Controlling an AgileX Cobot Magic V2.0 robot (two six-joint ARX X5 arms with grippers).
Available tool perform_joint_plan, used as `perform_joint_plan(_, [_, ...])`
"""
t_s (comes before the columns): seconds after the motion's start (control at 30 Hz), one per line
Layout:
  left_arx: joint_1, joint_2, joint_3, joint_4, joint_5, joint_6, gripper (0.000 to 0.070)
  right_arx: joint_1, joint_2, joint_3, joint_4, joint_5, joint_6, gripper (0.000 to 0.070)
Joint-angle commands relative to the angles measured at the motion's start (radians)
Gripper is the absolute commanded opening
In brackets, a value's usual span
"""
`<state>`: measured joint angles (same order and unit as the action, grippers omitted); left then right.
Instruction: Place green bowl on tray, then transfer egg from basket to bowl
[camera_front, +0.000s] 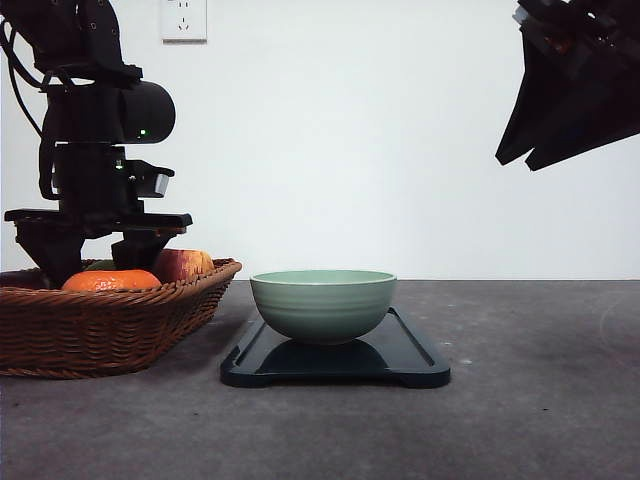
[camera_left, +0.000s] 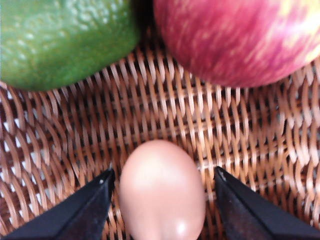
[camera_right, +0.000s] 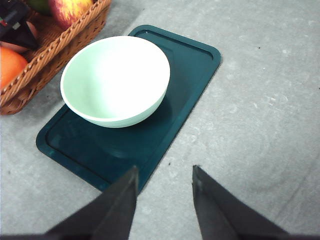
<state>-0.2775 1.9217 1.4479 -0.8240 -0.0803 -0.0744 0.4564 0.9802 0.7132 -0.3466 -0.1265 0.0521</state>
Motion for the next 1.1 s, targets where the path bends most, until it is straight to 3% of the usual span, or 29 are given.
perform_joint_plan(0.0, [-0.002,0.022,0.012,0.006,0.001,-0.009,0.0385,0.004,0.007,0.004,0.009,0.005,-0.007,0.0213])
perform_joint_plan(0.1, [-0.002,0.022,0.012,0.007,0.001,-0.009,0.0324,0.004,0.007,0.004,0.009,0.005,-0.007,0.0213])
perform_joint_plan(0.17, [-0.002,0.022,0.012,0.006,0.001,-0.009,0.0244,0.004,0.007,0.004,0.009,0.005,-0.007,0.0213])
perform_joint_plan(0.23, [-0.002,0.022,0.012,0.004,0.001,-0.009,0.0219,0.004,0.007,0.004,0.009,0.005,-0.007,0.0213])
perform_joint_plan(0.53, [-0.002,-0.007,0.013,0.004,0.001,-0.007,0.0219,0.004,0.007,0.004,0.007,0.005,-0.007,0.0213])
perform_joint_plan(0.8, [-0.008,-0.16,0.013,0.005,0.002,0.007,0.0219,0.004,0.007,0.004,0.005,0.005,-0.007,0.0213])
perform_joint_plan(0.93, [-0.039,-0.24,0.013,0.033,0.057,0.007,0.0223,0.004,0.007,0.004,0.005,0.005,-0.007,0.0213])
perform_joint_plan(1.07, [-0.08,-0.269,0.013,0.122,0.187,-0.001,0.0224,0.004,0.007,0.004,0.006,0.005,-0.007,0.0213])
